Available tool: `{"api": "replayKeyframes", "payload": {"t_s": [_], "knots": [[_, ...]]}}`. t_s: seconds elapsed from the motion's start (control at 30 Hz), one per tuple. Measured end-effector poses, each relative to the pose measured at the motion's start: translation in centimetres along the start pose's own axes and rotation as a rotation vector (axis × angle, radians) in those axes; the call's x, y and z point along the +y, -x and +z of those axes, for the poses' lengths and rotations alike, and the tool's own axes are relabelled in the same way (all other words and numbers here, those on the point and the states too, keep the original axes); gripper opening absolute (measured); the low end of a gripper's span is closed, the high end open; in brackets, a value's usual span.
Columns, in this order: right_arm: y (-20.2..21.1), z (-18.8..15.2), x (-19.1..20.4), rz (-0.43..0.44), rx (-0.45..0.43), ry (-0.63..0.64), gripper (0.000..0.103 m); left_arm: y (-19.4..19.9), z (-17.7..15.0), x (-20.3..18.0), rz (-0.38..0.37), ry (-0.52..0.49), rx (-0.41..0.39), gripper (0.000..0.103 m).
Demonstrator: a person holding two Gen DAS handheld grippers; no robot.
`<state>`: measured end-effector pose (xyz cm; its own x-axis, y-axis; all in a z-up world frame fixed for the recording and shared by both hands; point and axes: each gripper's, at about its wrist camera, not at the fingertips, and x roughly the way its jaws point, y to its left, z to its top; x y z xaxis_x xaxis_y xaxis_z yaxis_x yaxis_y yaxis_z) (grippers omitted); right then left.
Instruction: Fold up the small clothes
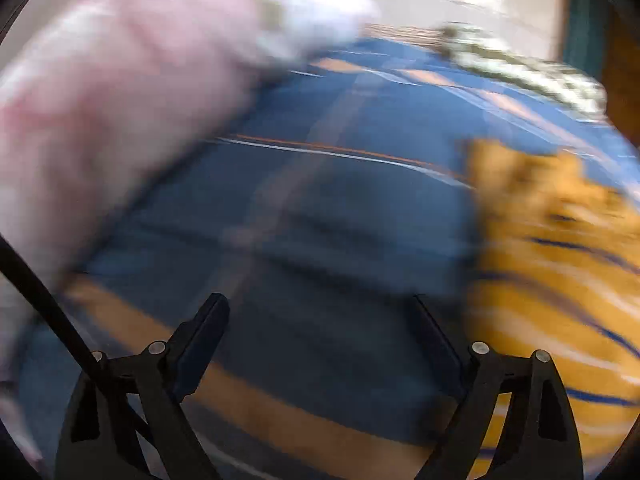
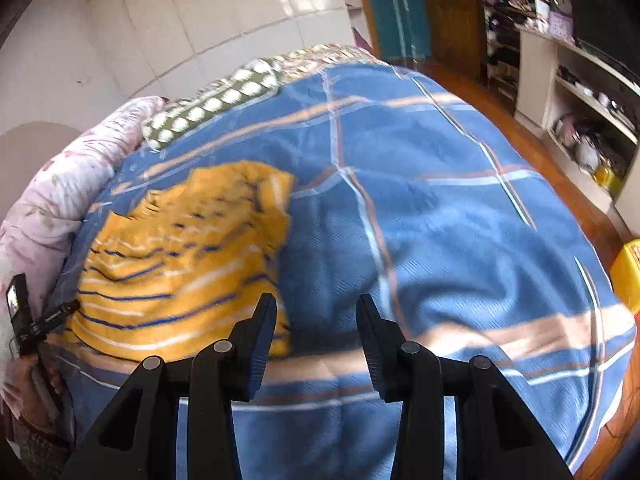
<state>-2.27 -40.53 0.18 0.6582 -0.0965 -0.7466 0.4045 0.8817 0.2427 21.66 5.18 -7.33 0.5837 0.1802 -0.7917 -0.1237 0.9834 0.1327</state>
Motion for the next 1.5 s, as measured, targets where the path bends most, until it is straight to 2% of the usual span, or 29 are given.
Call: {"api": "replayKeyframes", "payload": {"t_s": [0.03, 0.1, 0.13, 0.3, 0.37, 0.4, 0.43, 0.5, 0.57, 0.67, 0.8, 0.9, 1.0, 1.1, 1.17, 1.23, 1.27, 1.33, 1.5], "knots": [[-0.2, 0.3, 0.9, 0.015, -0.006, 0.008, 0.044, -0.5, 0.0, 1.0, -0.010, 0.027, 0.013, 0.090], [-1.1, 0.9, 3.4, 0.052, -0.005, 0.042, 0.044, -1.2, 0.0, 2.6, -0.106, 0.099, 0.059, 0.090], [-1.6, 1.0, 4.5, 0.061, -0.002, 0.061, 0.044, -1.1, -0.1, 3.2, -0.131, 0.128, 0.055, 0.090], [-6.0, 1.7, 8.9, 0.097, 0.041, 0.127, 0.044, 1.9, -1.0, 3.2, -0.158, 0.103, -0.052, 0.090], [-8.7, 1.6, 8.9, 0.034, 0.103, 0.151, 0.043, 3.7, -1.6, 2.6, -0.178, 0.067, -0.102, 0.090], [-9.7, 1.6, 8.6, 0.002, 0.138, 0.145, 0.039, 4.2, -1.6, 2.5, -0.189, 0.057, -0.110, 0.090], [-10.0, 1.7, 8.7, -0.027, 0.148, 0.134, 0.030, 4.7, -1.7, 2.3, -0.210, 0.046, -0.117, 0.090], [-8.8, 2.3, 10.6, -0.087, 0.097, 0.171, 0.033, 5.3, -1.8, 1.8, -0.256, 0.037, -0.110, 0.090], [-7.5, 2.7, 14.4, -0.074, 0.039, 0.278, 0.040, 5.3, -2.0, 1.0, -0.299, 0.021, -0.092, 0.090], [-8.2, 3.4, 19.3, 0.020, 0.060, 0.356, 0.040, 4.9, -2.3, -0.2, -0.294, -0.011, -0.070, 0.090], [-11.8, 4.4, 26.7, 0.104, 0.110, 0.440, 0.040, 3.9, -2.8, -0.2, -0.312, 0.002, -0.029, 0.090], [-16.1, 4.7, 31.9, 0.122, 0.187, 0.482, 0.040, 2.6, -2.5, 0.1, -0.331, 0.031, 0.001, 0.090], [-20.5, 4.4, 35.6, 0.090, 0.260, 0.520, 0.040, 2.0, -2.3, 0.4, -0.348, 0.049, 0.017, 0.090], [-24.3, 4.2, 37.4, 0.032, 0.317, 0.544, 0.042, 1.7, -2.2, 0.4, -0.350, 0.049, 0.021, 0.090], [-25.0, 4.6, 37.8, 0.016, 0.290, 0.534, 0.048, 1.5, -2.1, 0.4, -0.349, 0.048, 0.023, 0.090], [-25.7, 5.1, 37.7, -0.011, 0.304, 0.502, 0.065, 1.5, -2.1, 0.3, -0.343, 0.041, 0.025, 0.090], [-25.8, 5.5, 37.5, -0.016, 0.312, 0.479, 0.068, 1.5, -2.1, 0.2, -0.340, 0.037, 0.024, 0.090], [-25.4, 6.0, 36.9, 0.007, 0.321, 0.452, 0.069, 1.5, -2.1, 0.1, -0.332, 0.032, 0.023, 0.090], [-20.8, 6.9, 34.1, 0.042, 0.242, 0.380, 0.069, 1.5, -2.2, -0.1, -0.308, 0.021, 0.020, 0.090]]}}
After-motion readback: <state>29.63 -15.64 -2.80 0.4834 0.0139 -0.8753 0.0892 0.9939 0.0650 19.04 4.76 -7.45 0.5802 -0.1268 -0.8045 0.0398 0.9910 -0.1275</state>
